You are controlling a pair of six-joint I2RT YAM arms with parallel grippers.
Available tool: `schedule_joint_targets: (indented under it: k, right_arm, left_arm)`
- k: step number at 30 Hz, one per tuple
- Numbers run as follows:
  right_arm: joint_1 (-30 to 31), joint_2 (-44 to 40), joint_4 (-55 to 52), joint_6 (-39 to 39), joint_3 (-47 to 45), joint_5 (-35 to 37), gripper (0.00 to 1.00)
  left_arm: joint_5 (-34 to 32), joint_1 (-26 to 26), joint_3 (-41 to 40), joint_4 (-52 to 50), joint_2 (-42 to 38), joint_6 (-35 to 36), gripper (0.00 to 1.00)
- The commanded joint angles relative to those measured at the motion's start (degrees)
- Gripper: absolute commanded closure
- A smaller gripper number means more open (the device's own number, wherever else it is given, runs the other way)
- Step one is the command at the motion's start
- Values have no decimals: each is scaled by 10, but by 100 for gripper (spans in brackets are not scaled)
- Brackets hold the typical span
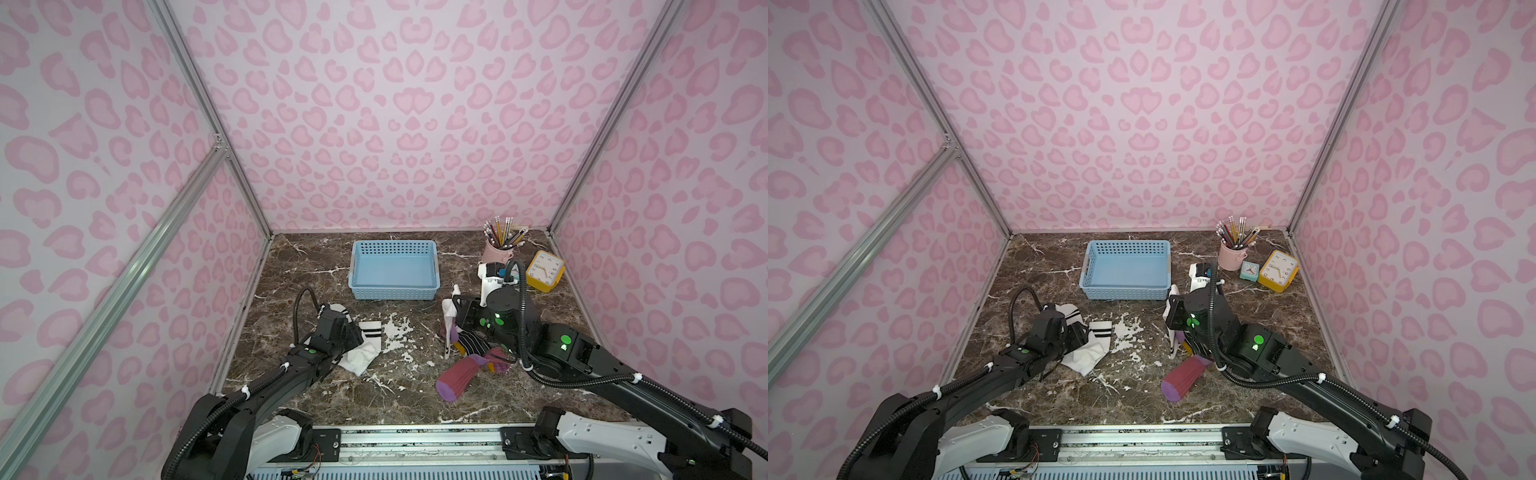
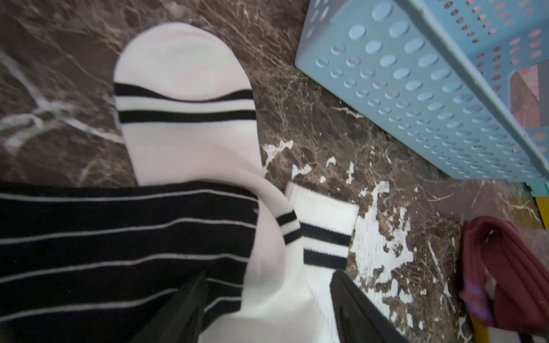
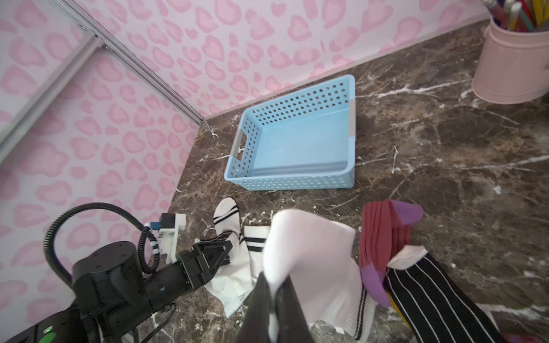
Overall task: Place the socks together as a pair
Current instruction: Move the sock to the center of the board, then flatten out the sock at the center of the board.
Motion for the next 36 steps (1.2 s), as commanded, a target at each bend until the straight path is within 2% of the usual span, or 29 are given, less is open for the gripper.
schedule_joint_targets:
  k: [1, 3, 8, 14, 17, 19, 22, 28, 34, 35, 36]
  right_arm:
    - [2, 9, 0, -27, 34, -3, 100]
    - [11, 16, 16, -30, 44, -8, 100]
    - [63, 65, 74, -32, 68, -22, 100]
    - [113, 126, 184, -15, 77, -74, 100]
    - [132, 115, 206, 1, 49, -56, 100]
    - [133, 90, 218, 24, -3, -38, 100]
    - [112, 42, 231, 85, -121, -33, 100]
    - [27, -8, 276, 164, -352, -103, 100]
    - [-34, -1, 292, 148, -423, -129, 100]
    - [-41, 1, 294, 145, -426, -133, 96]
    - [-46, 3, 296, 141, -428, -135, 87]
  left_arm:
    - [18, 38, 20, -19, -19, 21, 30]
    - [41, 57, 32, -31, -46, 19, 30]
    - [71, 58, 68, -67, -122, 15, 30]
    - [95, 58, 87, -111, -188, 15, 31]
    - [99, 57, 81, -122, -217, 10, 33]
    - [106, 56, 73, -120, -232, 6, 34]
    - [119, 48, 66, -119, -239, 7, 35]
    - [113, -2, 60, -113, -236, 3, 35]
    - [96, -66, 47, -88, -217, -24, 35]
    - [96, -72, 43, -84, -215, -28, 35]
    - [97, -77, 40, -80, -214, -31, 35]
